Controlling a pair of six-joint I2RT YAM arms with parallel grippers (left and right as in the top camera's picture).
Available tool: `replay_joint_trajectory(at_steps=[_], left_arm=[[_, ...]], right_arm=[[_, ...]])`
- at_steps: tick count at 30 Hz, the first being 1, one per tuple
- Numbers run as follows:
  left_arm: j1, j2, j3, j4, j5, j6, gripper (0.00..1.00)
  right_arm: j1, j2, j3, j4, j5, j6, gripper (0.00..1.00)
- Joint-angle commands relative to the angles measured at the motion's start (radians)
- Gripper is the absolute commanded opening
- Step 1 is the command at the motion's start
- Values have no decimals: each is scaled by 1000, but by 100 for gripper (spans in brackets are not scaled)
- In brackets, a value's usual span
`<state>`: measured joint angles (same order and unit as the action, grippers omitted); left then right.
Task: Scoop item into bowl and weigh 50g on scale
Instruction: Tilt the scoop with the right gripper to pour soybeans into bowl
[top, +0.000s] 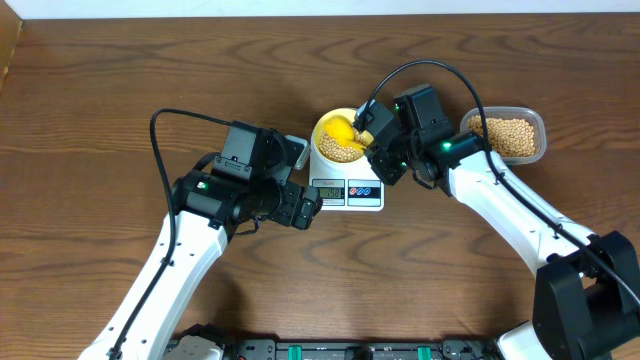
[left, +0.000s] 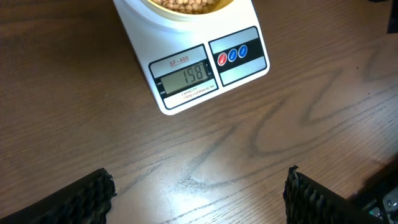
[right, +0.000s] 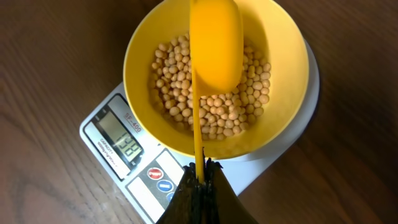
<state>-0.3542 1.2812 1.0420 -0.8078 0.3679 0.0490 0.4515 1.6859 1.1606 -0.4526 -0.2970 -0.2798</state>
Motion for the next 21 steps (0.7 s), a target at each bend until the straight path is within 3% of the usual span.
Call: replay_joint_trajectory(at_steps=[1,21], left_arm=[[4,-14,-9,-2,9,-2,89],[4,-14,-9,-2,9,-2,89]], right_arm=[[8,-10,10,-8,-28,22,1],[-23,-33,10,-15,-106,153,1]])
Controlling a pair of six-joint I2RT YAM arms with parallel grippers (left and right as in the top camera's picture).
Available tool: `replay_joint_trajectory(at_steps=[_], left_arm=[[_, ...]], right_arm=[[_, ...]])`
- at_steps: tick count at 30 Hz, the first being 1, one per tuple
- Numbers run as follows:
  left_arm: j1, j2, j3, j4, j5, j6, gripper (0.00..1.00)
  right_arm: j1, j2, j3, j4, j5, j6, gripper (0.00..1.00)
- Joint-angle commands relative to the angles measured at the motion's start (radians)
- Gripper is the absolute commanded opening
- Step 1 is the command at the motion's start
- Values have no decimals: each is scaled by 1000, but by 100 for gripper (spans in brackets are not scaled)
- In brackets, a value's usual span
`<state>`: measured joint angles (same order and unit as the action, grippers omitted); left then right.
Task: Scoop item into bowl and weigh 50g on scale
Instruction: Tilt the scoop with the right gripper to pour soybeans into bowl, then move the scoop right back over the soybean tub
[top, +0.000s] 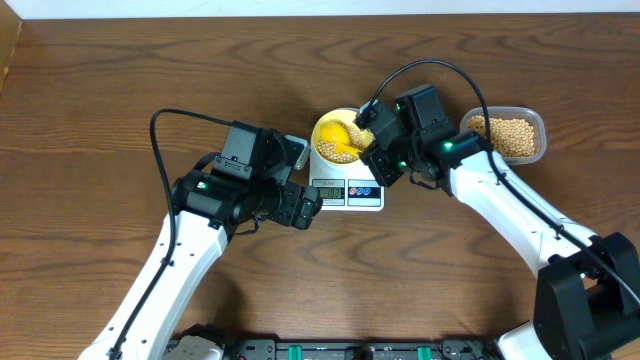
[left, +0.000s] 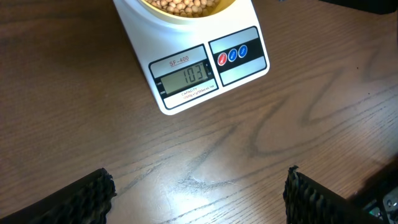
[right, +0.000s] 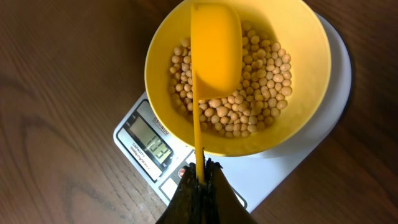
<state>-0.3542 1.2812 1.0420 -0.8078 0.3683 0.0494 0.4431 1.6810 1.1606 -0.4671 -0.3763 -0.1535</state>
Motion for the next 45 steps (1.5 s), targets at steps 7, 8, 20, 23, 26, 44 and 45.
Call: replay_joint_trajectory(at_steps=[7,8,20,23,26,44,45], left_arm=[[4,-14,-9,-2,9,-2,89],[4,-14,-9,-2,9,-2,89],[4,-14,-9,-2,9,-2,89],[4,-14,-9,-2,9,-2,89],[4,-14,-9,-2,9,-2,89],[4,-14,-9,-2,9,-2,89],[4,-14,-9,-2,9,-2,89]], right_arm=[[-56,-41,10,3,-26,91,1],[-63,-42,10,6,-27,94,1],[-142,-58,11,29,-246,107,1],[-157,-63,11,48,-248,134,1],[-175,-72,11,59,-262,142,1],[-280,-124,11,76,-336,138,1],[-286,-124,11,87,-362,138,1]])
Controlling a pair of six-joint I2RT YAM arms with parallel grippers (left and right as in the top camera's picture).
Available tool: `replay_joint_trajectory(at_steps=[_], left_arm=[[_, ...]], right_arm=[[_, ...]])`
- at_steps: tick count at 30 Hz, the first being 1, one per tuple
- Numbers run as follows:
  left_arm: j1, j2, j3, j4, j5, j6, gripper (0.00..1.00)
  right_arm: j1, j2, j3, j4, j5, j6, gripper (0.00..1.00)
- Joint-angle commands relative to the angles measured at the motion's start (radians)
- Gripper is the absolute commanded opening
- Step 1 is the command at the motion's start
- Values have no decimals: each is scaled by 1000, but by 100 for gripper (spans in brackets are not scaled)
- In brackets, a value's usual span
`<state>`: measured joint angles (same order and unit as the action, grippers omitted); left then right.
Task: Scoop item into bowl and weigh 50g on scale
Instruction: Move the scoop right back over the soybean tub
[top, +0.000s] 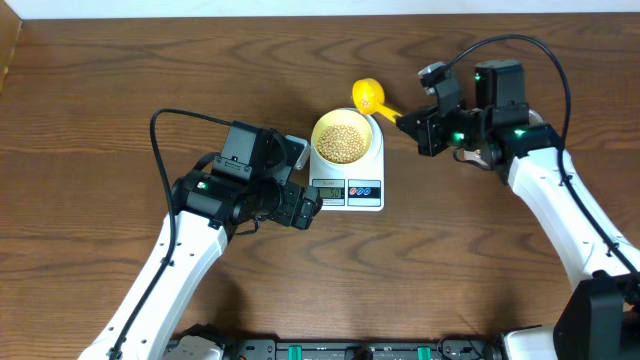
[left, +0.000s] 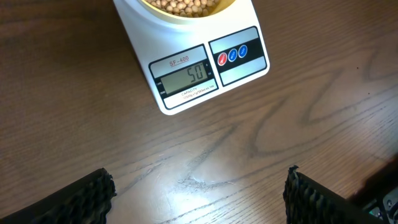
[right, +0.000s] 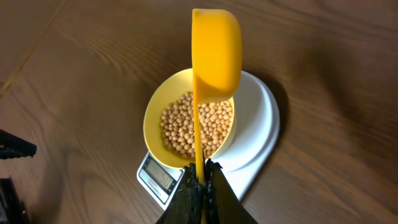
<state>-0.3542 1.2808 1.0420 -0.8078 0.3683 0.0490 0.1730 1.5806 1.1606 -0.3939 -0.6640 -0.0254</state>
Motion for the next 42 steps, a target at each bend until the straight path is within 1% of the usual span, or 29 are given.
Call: replay_joint_trajectory(at_steps=[1,4,8,17,21,28,33,42], left_arm=[[4,-14,-9,-2,9,-2,89],[4,-14,-9,-2,9,-2,89],[4,-14,-9,-2,9,-2,89],[4,-14,-9,-2,9,-2,89],[4,-14,-9,-2,9,-2,89],[4,-14,-9,-2,9,-2,89],[4,-14,-9,-2,9,-2,89],[4,-14,-9,-2,9,-2,89]], right_arm=[[-22,-24,11,27,-98,10,1],[-37,-24,11,70,-155,22,1],[-57,-24,11,111,-159,61,1],[-96,-24,11,140,-158,63,1],[-147,-25,11,151,-158,64,1],[-267,-27,11,143,-158,139,1],[-344,-34,11,100,-159,235,1],[-464,-101,11,-102,-158,256,1]])
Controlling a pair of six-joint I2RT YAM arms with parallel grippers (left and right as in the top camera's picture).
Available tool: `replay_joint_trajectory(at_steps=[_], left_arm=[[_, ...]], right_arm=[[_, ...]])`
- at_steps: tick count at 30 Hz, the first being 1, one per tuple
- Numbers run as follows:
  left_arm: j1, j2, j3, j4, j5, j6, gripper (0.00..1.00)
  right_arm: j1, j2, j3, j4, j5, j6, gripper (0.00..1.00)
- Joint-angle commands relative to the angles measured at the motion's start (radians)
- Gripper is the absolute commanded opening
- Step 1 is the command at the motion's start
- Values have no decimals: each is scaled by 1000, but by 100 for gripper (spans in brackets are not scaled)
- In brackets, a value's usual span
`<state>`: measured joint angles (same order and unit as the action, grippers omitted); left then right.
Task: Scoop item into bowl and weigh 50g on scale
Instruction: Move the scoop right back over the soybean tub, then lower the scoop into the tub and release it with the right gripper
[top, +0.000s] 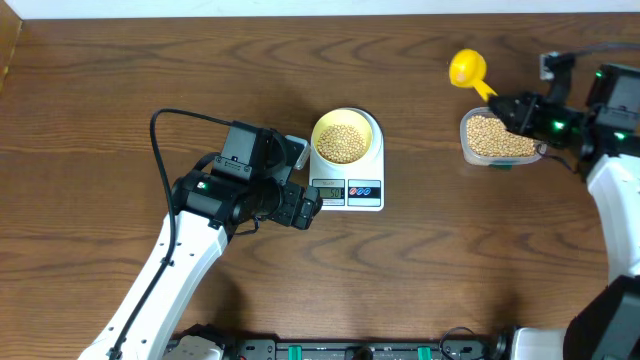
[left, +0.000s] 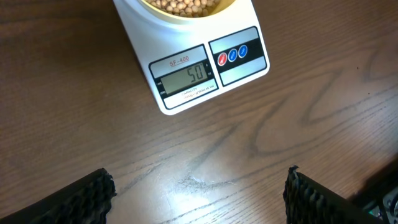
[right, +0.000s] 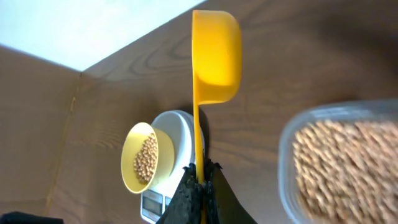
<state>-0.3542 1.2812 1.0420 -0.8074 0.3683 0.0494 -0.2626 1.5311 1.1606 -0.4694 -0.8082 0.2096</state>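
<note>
A yellow bowl (top: 341, 138) of soybeans rests on the white scale (top: 350, 190), whose display (left: 187, 74) reads 50. My right gripper (right: 200, 171) is shut on the handle of a yellow scoop (top: 467, 69), held at the far right beside the clear tub of soybeans (top: 495, 138). The scoop's cup (right: 216, 56) faces away from the wrist camera, so its inside is hidden. My left gripper (left: 199, 193) hangs open over bare wood just in front of the scale, holding nothing.
The left arm's body (top: 240, 185) stands close to the scale's left side. A table edge and light wall (right: 56, 31) show behind the scoop in the right wrist view.
My right gripper has carried the scoop from just behind the bowl to the far right, beside the soybean tub. The display still reads 50. The left arm has not moved.
The scoop was down in the bowl with the display at 198. Then it was still in the bowl and the display read 103. Later it hung clear behind the bowl with 50 showing, and now it is over by the tub.
</note>
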Motion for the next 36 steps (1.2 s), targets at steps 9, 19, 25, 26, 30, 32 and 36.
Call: replay_joint_trajectory(at_steps=[9,19,25,26,30,32,36], left_arm=[[4,-14,-9,-3,9,-2,89],[4,-14,-9,-3,9,-2,89],[4,-14,-9,-3,9,-2,89],[4,-14,-9,-3,9,-2,89],[4,-14,-9,-3,9,-2,89],[4,-14,-9,-3,9,-2,89],[4,-14,-9,-3,9,-2,89]], right_arm=[[-124,-114,11,-285,179,18,1],[-124,-113,11,-383,434,-143,1],[-76,-113,11,-385,589,-311,1],[-60,-113,11,-385,625,-324,1],[14,-113,11,-382,776,-391,1],[53,-113,11,-374,834,-410,1],[113,-111,11,-353,906,-409,1]])
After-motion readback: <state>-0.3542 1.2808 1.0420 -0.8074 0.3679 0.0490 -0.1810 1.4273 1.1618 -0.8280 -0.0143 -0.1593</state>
